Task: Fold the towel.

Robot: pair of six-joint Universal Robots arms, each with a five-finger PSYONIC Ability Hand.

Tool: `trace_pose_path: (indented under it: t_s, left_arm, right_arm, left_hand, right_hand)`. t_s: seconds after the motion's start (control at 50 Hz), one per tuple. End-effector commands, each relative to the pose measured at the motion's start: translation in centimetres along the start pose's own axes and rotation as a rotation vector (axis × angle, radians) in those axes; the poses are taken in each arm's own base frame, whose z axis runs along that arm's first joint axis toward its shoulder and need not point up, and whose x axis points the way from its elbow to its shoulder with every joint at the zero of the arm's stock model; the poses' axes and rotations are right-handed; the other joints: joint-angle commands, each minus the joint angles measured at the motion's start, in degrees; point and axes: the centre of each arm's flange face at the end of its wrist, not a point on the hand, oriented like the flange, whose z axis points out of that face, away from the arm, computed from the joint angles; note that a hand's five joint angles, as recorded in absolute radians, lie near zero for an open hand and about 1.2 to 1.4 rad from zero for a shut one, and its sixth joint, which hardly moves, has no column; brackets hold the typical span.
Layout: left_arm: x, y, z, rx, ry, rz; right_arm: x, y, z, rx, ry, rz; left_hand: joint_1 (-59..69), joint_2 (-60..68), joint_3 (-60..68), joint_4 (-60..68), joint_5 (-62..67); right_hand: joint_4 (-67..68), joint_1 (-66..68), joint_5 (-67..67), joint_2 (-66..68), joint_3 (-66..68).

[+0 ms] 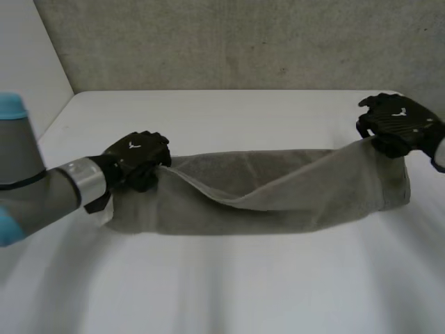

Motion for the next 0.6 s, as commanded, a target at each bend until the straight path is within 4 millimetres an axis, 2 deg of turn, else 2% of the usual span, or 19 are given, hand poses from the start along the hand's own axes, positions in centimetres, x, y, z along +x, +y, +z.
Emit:
trace_pose_path:
  t_s: [0.02,0.06,0.08,0.1,0.12,0.16,0.32,0.52,0.56,0.58,0.6]
  left_arm:
    - [-2.5,0.4,3.8,0.008,-0.051,0.020]
    - [-2.9,0.5,4.5,0.010,-0.067,0.026]
    - [-2.9,0.5,4.5,0.010,-0.067,0.026]
    - [-3.2,0.6,5.5,0.019,-0.077,0.037]
    - [-3.2,0.6,5.5,0.019,-0.077,0.037]
    - [-3.7,0.8,6.8,0.036,-0.084,0.049]
    - [-4.6,1.0,8.3,0.056,-0.107,0.065]
    - [-3.7,2.3,9.6,0.055,-0.084,0.073]
    - [-3.6,2.6,9.8,0.051,-0.081,0.071]
    - [-3.6,2.8,9.9,0.048,-0.078,0.070]
    - [-3.6,2.8,9.9,0.048,-0.078,0.070]
  right_arm:
    - [-0.5,1.4,3.4,-0.050,0.034,-0.036]
    - [-0.9,2.0,4.7,-0.089,0.074,-0.056]
    - [-0.9,2.0,4.7,-0.089,0.074,-0.056]
    - [-0.8,2.3,5.2,-0.094,0.098,-0.061]
    - [-0.8,2.3,5.2,-0.094,0.098,-0.061]
    - [-0.7,3.4,6.4,-0.092,0.134,-0.073]
    - [-0.1,5.1,8.3,-0.075,0.224,-0.071]
    - [-0.1,5.9,9.8,-0.039,0.245,-0.084]
    - [0.0,6.2,10.0,-0.036,0.252,-0.088]
    - [-0.1,6.3,10.2,-0.034,0.258,-0.091]
    - [0.0,6.5,10.3,-0.034,0.263,-0.092]
  left_hand:
    - [7.32,5.15,-2.52,-3.00,4.56]
    - [7.32,5.15,-2.52,-3.00,4.56]
    - [7.32,5.15,-2.52,-3.00,4.56]
    - [7.32,5.15,-2.52,-3.00,4.56]
    - [7.32,5.15,-2.52,-3.00,4.56]
    - [7.32,5.15,-2.52,-3.00,4.56]
    - [7.32,5.15,-2.52,-3.00,4.56]
    - [6.51,4.34,-2.52,-3.00,3.75]
    - [3.98,1.81,-2.52,-3.00,1.22]
    - [-4.35,-6.52,-2.52,-3.00,-7.11]
    - [-4.43,-6.60,-2.52,-3.00,-7.19]
  right_hand:
    - [-0.37,4.82,3.49,5.53,-0.38]
    - [-0.37,4.82,3.49,5.53,-0.38]
    - [-0.37,4.82,3.49,5.53,-0.38]
    - [-0.37,4.82,3.49,5.53,-0.38]
    - [-0.37,4.82,3.49,5.53,-0.38]
    - [-0.37,4.82,3.49,5.53,-0.38]
    - [-0.37,4.82,3.49,5.53,-0.38]
    - [-0.37,4.82,3.49,5.53,-0.38]
    - [-0.37,4.82,3.49,5.53,-0.38]
    - [-0.37,4.82,3.49,5.53,-0.38]
    - [-0.37,-11.94,-13.27,-11.23,-0.38]
